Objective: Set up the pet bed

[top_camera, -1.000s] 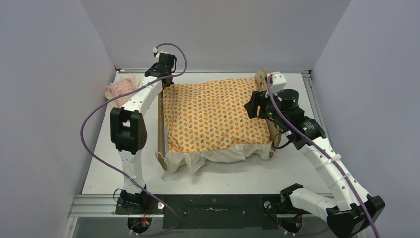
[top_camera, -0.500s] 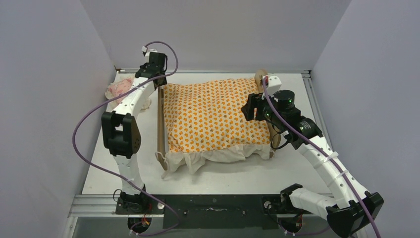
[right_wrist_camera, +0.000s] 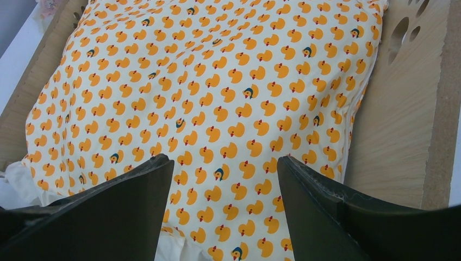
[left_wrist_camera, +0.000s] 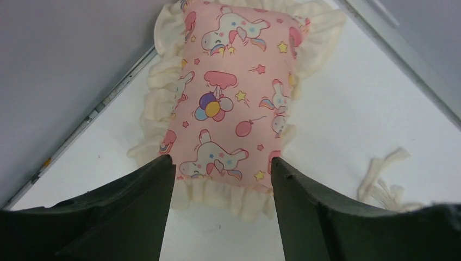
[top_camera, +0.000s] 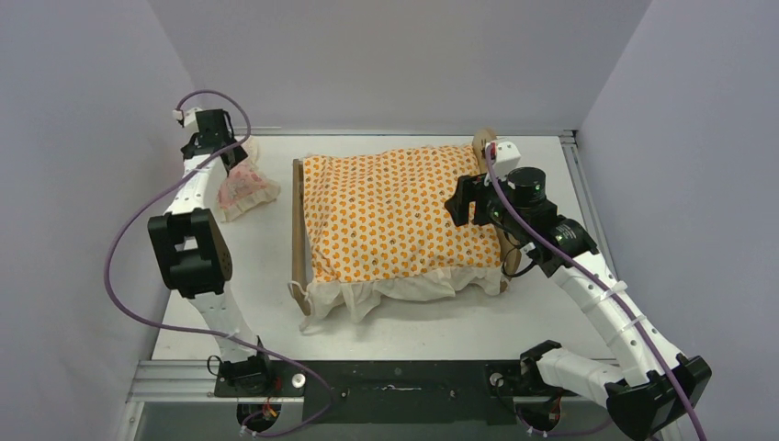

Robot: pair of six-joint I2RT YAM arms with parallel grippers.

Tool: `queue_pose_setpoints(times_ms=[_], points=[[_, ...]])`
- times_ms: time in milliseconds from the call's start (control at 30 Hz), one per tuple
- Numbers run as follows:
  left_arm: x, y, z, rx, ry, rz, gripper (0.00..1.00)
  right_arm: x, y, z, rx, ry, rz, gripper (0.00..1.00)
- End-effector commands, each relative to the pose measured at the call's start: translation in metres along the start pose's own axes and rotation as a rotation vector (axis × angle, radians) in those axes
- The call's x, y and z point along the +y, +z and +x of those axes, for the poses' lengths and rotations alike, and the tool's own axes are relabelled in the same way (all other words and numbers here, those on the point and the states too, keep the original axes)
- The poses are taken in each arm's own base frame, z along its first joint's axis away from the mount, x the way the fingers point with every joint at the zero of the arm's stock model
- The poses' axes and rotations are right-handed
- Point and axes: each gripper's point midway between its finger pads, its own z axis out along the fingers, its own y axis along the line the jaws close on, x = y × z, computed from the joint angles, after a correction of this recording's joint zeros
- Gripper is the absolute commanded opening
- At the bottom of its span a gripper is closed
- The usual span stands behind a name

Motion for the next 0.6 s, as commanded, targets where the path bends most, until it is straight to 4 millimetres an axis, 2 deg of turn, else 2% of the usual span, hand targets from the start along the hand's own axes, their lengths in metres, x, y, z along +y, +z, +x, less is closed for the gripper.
queue_pose_setpoints(times_ms=[0, 100, 200, 267, 300, 367, 433, 467, 567], points=[[-0.012, 0.051, 0.021, 0.052, -0.028, 0.043, 0.63, 0.004, -0.004, -0.005, -0.023, -0.017, -0.011, 0.72], [-0.011, 0.076, 0.041, 0.109, -0.015, 0.036, 0.62, 0.004, -0.004, -0.004, -0.02, -0.009, -0.009, 0.73], [-0.005, 0.091, 0.062, 0.164, -0.018, 0.024, 0.59, 0.005, -0.003, -0.003, -0.017, 0.0, -0.011, 0.74], [-0.003, 0.095, 0.077, 0.203, -0.023, 0.035, 0.45, 0.006, -0.001, -0.003, -0.015, 0.005, -0.015, 0.74], [-0.002, 0.096, 0.082, 0.219, -0.026, 0.044, 0.35, 0.007, -0.001, -0.004, -0.017, 0.006, -0.02, 0.74], [-0.004, 0.092, 0.085, 0.237, -0.03, 0.082, 0.16, 0.01, 0.001, -0.006, -0.02, 0.01, -0.031, 0.74], [-0.007, 0.082, 0.079, 0.233, -0.035, 0.112, 0.04, 0.013, 0.002, -0.009, -0.031, 0.013, -0.047, 0.74], [-0.009, 0.073, 0.072, 0.222, -0.037, 0.13, 0.0, 0.015, 0.003, -0.011, -0.036, 0.015, -0.054, 0.74], [-0.017, 0.037, 0.042, 0.168, -0.059, 0.201, 0.0, 0.021, 0.006, -0.016, -0.05, 0.021, -0.082, 0.74]])
